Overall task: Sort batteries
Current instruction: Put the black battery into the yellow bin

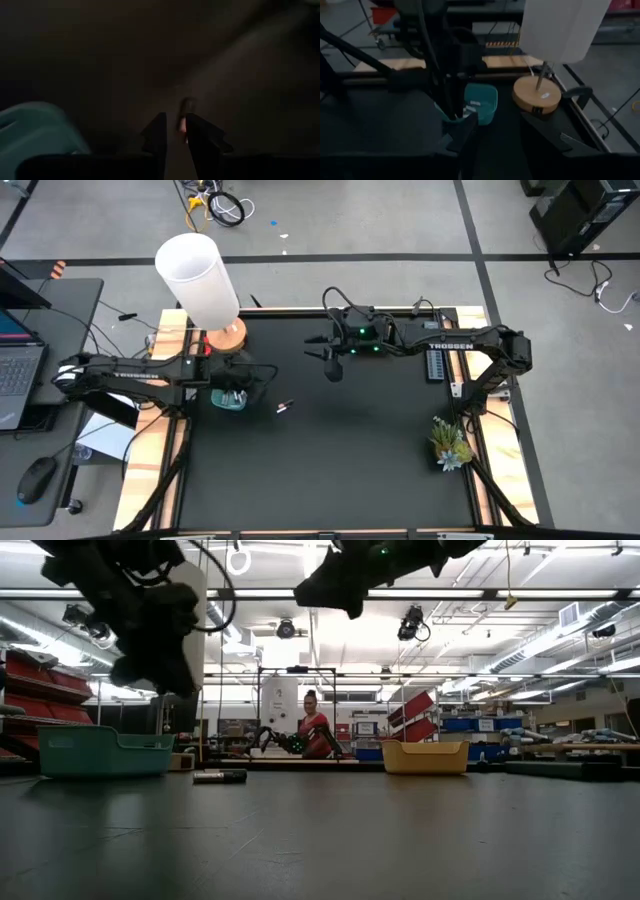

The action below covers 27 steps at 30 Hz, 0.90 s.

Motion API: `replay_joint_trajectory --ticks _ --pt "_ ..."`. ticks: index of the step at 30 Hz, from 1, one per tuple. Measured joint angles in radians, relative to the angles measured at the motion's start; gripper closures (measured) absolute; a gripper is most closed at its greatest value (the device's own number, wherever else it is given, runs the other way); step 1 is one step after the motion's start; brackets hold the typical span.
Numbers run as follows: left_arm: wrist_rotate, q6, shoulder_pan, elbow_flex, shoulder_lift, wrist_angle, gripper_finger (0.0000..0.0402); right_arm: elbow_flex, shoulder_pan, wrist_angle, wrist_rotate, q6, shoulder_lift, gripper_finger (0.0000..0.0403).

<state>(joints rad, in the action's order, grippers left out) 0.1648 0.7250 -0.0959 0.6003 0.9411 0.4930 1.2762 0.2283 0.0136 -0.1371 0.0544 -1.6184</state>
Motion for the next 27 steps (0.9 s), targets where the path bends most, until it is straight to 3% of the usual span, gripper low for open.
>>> replay_joint_trajectory --ticks 7,14,22,27 --pt "-0.109 -0.018 0.010 0.000 0.171 -0.211 0.0316 -0.040 0.026 -0.095 -0.070 0.009 0.000 0.0249" --pt "-0.099 0.007 0.044 0.002 0.364 -0.390 0.0287 -0.148 0.037 -0.110 -0.093 0.016 0.001 0.0223" --pt "-0.082 -0.085 0.045 0.084 0.520 -0.390 0.0227 -0.159 0.007 -0.137 -0.094 0.001 0.001 0.0219" --pt "-0.045 -0.183 0.047 0.114 0.588 -0.404 0.0218 -0.159 0.007 -0.135 -0.095 -0.011 0.001 0.0219"
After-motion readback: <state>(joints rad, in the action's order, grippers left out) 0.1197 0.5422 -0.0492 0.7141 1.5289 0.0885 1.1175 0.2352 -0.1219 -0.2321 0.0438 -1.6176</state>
